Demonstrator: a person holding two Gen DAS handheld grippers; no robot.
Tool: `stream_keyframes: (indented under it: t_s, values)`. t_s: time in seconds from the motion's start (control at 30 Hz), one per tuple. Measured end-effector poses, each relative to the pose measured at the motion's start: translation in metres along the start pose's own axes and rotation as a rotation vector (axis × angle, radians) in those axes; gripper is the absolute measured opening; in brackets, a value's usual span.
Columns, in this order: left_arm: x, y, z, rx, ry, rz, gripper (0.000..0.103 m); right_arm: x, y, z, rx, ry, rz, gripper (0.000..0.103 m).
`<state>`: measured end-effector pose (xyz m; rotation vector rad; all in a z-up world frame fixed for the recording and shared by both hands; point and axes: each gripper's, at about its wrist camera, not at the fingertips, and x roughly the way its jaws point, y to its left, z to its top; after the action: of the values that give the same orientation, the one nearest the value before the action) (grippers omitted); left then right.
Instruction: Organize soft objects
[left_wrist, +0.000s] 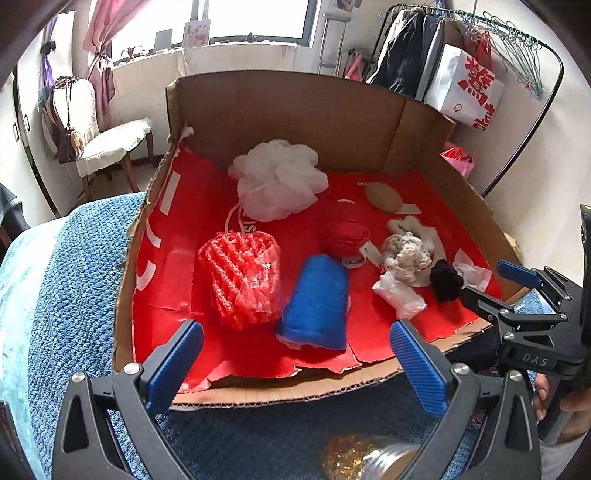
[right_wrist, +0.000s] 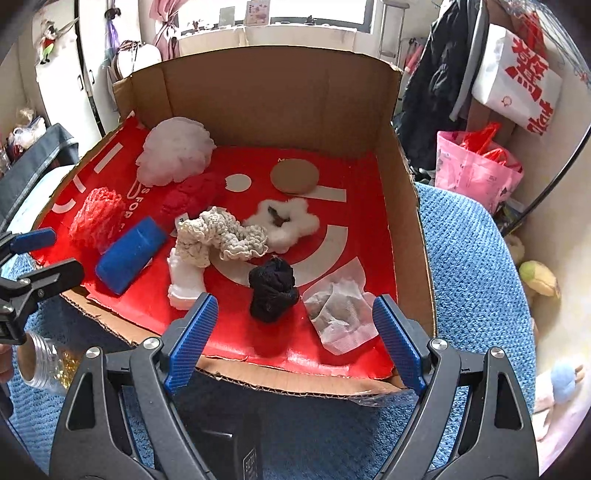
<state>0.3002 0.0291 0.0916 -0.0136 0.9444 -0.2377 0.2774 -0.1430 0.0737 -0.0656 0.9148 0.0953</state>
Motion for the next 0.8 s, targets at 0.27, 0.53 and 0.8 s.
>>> stream_keyframes:
  t_s: [0.27,0.53,0.8]
  values:
    - [0.009,0.0,0.001,0.006,0.0,0.016,0.103,0.005,-0.001,0.004,0.013,0.007,0.002,0.086]
    - [0.019,0.0,0.004,0.012,-0.006,0.037,0.103,0.009,0.002,0.008,0.02,0.015,0.011,0.086]
    - [0.024,-0.003,0.004,0.036,-0.012,0.072,0.103,0.012,0.007,0.008,0.006,0.031,0.0,0.086]
